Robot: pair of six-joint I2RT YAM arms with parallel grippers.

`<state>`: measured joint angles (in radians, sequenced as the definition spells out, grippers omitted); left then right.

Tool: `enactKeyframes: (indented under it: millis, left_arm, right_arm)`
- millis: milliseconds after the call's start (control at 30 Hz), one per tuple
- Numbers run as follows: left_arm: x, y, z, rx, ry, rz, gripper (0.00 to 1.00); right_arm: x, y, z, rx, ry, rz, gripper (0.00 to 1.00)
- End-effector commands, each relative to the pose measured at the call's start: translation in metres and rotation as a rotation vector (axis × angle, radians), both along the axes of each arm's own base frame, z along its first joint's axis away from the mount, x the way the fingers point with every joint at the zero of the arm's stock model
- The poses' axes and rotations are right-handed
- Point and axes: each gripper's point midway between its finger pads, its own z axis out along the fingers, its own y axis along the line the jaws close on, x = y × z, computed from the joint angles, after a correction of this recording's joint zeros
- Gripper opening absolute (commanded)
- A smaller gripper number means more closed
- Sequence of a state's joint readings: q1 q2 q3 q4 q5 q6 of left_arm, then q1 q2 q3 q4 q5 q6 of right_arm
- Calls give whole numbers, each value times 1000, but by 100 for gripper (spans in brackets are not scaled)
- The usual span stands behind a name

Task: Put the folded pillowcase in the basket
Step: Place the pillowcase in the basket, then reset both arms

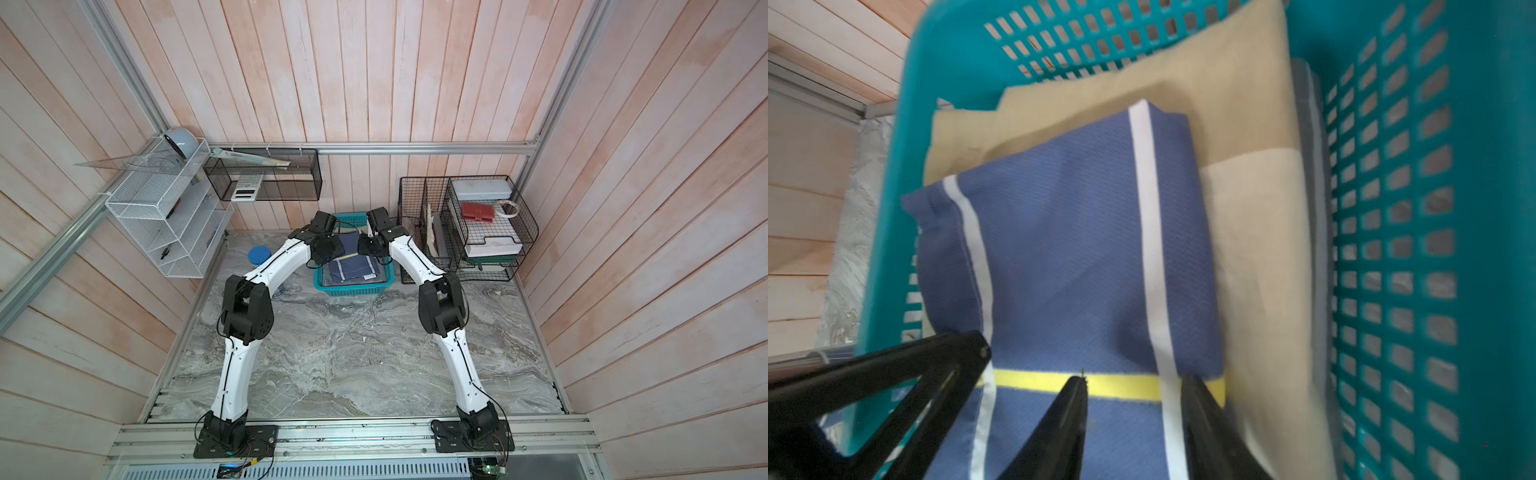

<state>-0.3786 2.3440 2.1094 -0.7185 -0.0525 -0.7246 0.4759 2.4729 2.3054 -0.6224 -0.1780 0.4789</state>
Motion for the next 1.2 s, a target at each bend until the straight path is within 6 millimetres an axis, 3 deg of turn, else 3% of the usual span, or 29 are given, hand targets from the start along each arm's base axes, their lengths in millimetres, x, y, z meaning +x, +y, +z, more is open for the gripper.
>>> enactKeyframes:
  millis: [0,133,300,367,467,533,633,700,833,933,1033,1167]
  left_arm:
    - [1,10,-5,28,6,4,50]
    - [1,9,19,21,-39,-11,50]
    - [-10,3,71,1,-125,-61,54]
    - [-21,4,97,-21,-180,-75,58]
    - [-46,11,123,-63,-271,-81,72]
    - [-68,25,136,-66,-339,-60,80]
    - [-101,57,137,-24,-420,10,92]
    - [-125,82,137,19,-479,75,99]
    - [-170,136,127,124,-569,229,100]
    - [-194,165,119,186,-653,311,100]
    - [-215,186,116,241,-730,365,100]
    - [-234,198,110,313,-836,354,100]
  right_arm:
    - [2,-18,-13,-16,40,-44,43]
    - [-3,-21,10,-14,1,-41,43]
    - [-22,-28,55,-6,-58,-26,44]
    - [-36,-36,73,1,-84,-24,45]
    - [-59,-53,97,4,-151,-43,48]
    - [-77,-71,108,-10,-213,-61,53]
    - [-106,-101,122,-49,-296,-103,61]
    - [-124,-123,124,-90,-338,-134,75]
    - [-157,-175,122,-178,-436,-248,94]
    - [-177,-212,116,-238,-504,-331,98]
    - [-199,-229,118,-271,-612,-339,98]
    - [-222,-252,111,-288,-734,-403,98]
